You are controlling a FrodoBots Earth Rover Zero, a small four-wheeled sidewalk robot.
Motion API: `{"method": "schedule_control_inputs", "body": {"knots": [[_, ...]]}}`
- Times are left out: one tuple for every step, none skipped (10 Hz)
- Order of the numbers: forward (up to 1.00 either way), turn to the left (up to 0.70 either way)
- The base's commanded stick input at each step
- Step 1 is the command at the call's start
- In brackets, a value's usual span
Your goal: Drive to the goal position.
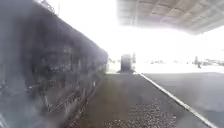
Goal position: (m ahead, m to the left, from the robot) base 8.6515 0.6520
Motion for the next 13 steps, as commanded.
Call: {"method": "schedule_control_inputs", "body": {"knots": [[0.5, 0.0], [0.5, 0.0], [0.5, 0.0], [0.5, 0.0], [0.5, 0.0], [0.5, 0.0], [0.5, 0.0], [0.5, 0.0], [0.5, 0.0], [0.5, 0.0], [0.5, 0.0], [0.5, 0.0], [0.5, 0.0]]}}
